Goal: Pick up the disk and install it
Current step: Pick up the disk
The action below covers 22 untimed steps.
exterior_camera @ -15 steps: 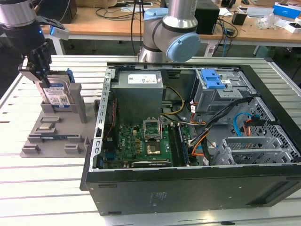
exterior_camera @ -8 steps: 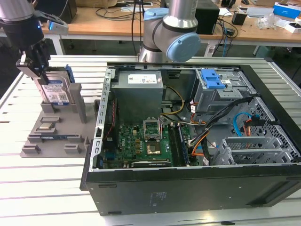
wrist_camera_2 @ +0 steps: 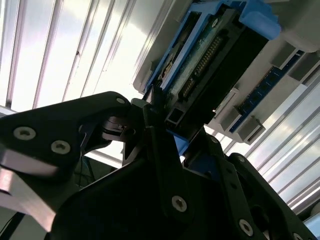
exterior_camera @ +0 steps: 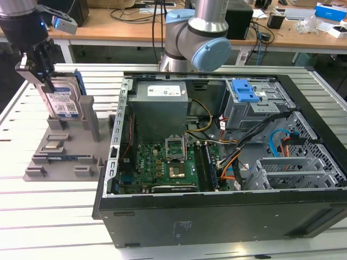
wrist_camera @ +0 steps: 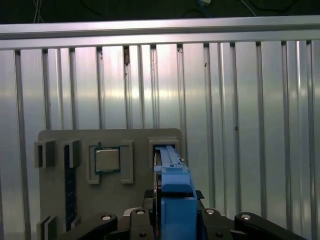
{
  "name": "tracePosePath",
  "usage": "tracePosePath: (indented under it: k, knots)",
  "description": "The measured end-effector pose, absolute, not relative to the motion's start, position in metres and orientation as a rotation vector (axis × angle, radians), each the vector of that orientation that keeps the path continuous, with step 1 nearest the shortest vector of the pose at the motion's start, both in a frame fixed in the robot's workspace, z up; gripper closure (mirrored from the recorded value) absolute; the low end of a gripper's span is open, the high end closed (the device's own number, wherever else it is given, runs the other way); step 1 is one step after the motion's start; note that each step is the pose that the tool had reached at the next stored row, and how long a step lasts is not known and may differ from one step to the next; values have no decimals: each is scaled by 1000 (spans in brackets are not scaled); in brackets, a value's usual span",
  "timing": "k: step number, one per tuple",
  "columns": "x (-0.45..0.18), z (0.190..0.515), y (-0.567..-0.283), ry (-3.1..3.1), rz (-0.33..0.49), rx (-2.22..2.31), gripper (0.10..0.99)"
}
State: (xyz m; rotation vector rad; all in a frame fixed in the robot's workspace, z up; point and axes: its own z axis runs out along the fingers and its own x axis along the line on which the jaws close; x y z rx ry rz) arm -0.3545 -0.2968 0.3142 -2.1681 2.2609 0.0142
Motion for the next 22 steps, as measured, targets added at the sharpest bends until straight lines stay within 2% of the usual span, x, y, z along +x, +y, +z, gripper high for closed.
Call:
tracePosePath:
  k: [22]
  knots:
    - [-355, 372, -295, 2261, 14, -2168, 722]
